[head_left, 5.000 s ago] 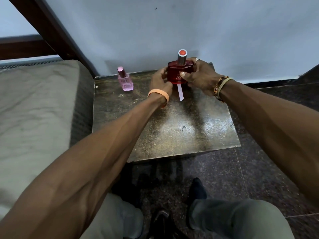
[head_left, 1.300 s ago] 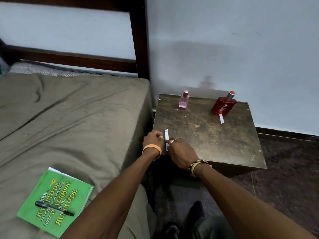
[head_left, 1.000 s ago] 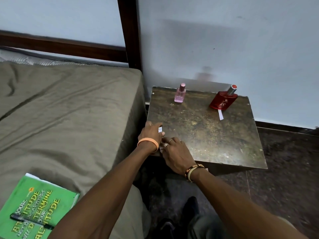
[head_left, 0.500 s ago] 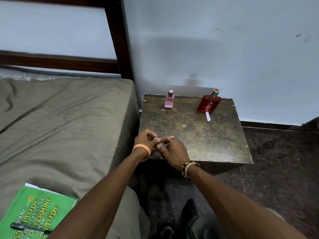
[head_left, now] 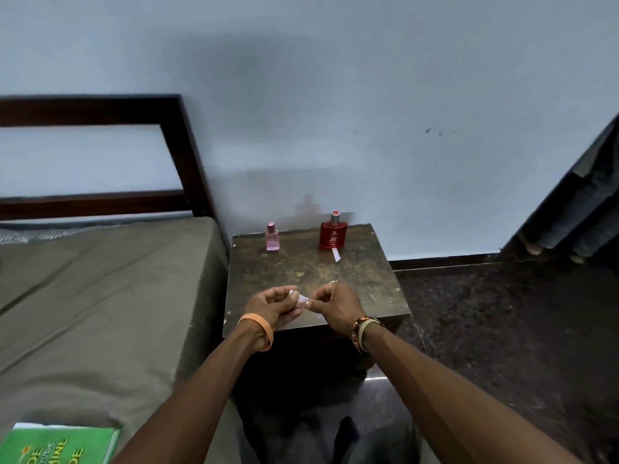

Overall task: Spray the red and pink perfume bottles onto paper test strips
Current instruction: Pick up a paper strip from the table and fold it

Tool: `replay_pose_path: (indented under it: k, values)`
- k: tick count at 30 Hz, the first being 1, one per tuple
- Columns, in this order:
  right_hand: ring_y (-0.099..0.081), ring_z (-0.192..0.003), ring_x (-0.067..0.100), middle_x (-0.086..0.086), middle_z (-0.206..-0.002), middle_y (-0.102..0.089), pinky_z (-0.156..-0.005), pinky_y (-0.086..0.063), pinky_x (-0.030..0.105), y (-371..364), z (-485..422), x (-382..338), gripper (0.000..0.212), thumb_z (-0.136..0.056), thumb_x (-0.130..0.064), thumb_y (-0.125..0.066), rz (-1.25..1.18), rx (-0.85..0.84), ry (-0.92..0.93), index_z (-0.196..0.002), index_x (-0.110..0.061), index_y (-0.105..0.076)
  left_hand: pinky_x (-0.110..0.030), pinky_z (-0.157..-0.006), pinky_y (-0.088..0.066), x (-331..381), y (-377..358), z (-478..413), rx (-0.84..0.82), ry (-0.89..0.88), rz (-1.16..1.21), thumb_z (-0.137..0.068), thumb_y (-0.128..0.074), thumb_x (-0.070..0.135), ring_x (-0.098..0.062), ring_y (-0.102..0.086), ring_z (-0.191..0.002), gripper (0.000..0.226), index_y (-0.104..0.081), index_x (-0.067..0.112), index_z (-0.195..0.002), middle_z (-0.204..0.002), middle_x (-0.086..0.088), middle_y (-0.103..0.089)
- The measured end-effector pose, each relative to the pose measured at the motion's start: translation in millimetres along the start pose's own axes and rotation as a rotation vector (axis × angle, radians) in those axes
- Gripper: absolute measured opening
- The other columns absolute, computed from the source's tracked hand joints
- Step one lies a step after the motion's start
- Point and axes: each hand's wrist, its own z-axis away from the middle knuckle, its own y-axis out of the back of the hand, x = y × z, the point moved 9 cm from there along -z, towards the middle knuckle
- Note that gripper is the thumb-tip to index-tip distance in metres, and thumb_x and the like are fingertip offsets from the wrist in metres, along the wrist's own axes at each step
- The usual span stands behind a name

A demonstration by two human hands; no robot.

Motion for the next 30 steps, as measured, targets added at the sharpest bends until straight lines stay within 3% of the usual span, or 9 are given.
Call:
replay_pose_path:
  k: [4,11,16,19,25,30]
  values:
    - [-0.066,-0.076,0.012,-0.004,-0.078,-0.072,-0.074,-0.055,0.035,27.2,15.9,-12.1,0.012,-0.081,-0.029,-0.078,0.084,0.026,0.056,-0.083,-0.017,-0.076,-0.027,-0.064,-0.060,10.8,-23.9,18.1,-0.025,-0.020,0.012,-0.086,-0.061,-0.004,-0.022,-0.071,-0.072,0.009,-0.066,-0.002,-0.093,-0.088,-0.019,-0.070]
    - [-0.063,-0.074,0.010,-0.009,-0.077,-0.069,-0.067,-0.051,0.029,58.7,34.2,-33.4,0.019,-0.075,-0.037,-0.082,0.210,0.162,0.102,-0.073,-0.021,-0.072,-0.028,-0.065,-0.060,40.6,-41.7,39.0,0.040,-0.129,-0.044,-0.082,-0.066,-0.004,-0.027,-0.070,-0.081,0.009,-0.069,-0.002,-0.090,-0.093,-0.020,-0.071]
    - [-0.062,-0.075,0.011,-0.005,-0.087,-0.074,-0.065,-0.043,0.025,63.7,40.9,-46.0,0.014,-0.080,-0.033,-0.079,0.247,0.142,0.155,-0.084,-0.019,-0.079,-0.024,-0.061,-0.058,50.3,-45.8,47.7,0.032,-0.174,-0.095,-0.079,-0.068,-0.007,-0.025,-0.070,-0.078,0.009,-0.070,-0.001,-0.085,-0.088,-0.020,-0.071]
    - [-0.062,-0.079,0.013,-0.003,-0.091,-0.075,-0.069,-0.045,0.028,65.4,44.7,-54.3,0.013,-0.085,-0.031,-0.074,0.308,0.138,0.180,-0.091,-0.021,-0.079,-0.025,-0.061,-0.058,52.3,-44.4,48.9,0.042,-0.181,-0.114,-0.077,-0.069,-0.008,-0.024,-0.070,-0.075,0.010,-0.072,0.000,-0.083,-0.085,-0.018,-0.072]
    - [-0.067,-0.088,0.017,-0.003,-0.095,-0.075,-0.071,-0.047,0.026,83.0,56.2,-78.5,0.016,-0.084,-0.036,-0.073,0.462,0.364,0.249,-0.096,-0.027,-0.078,-0.025,-0.058,-0.057,64.0,-47.1,53.4,0.129,-0.251,-0.152,-0.079,-0.069,-0.005,-0.022,-0.068,-0.072,0.011,-0.072,0.004,-0.085,-0.082,-0.013,-0.071]
    - [-0.056,-0.093,0.019,-0.001,-0.096,-0.064,-0.075,-0.046,0.030,84.3,67.0,-100.6,0.012,-0.086,-0.034,-0.071,0.553,0.450,0.378,-0.086,-0.023,-0.075,-0.023,-0.059,-0.057,78.3,-50.8,63.0,0.165,-0.336,-0.139,-0.081,-0.068,-0.003,-0.018,-0.067,-0.073,0.010,-0.071,0.007,-0.085,-0.085,-0.009,-0.071]
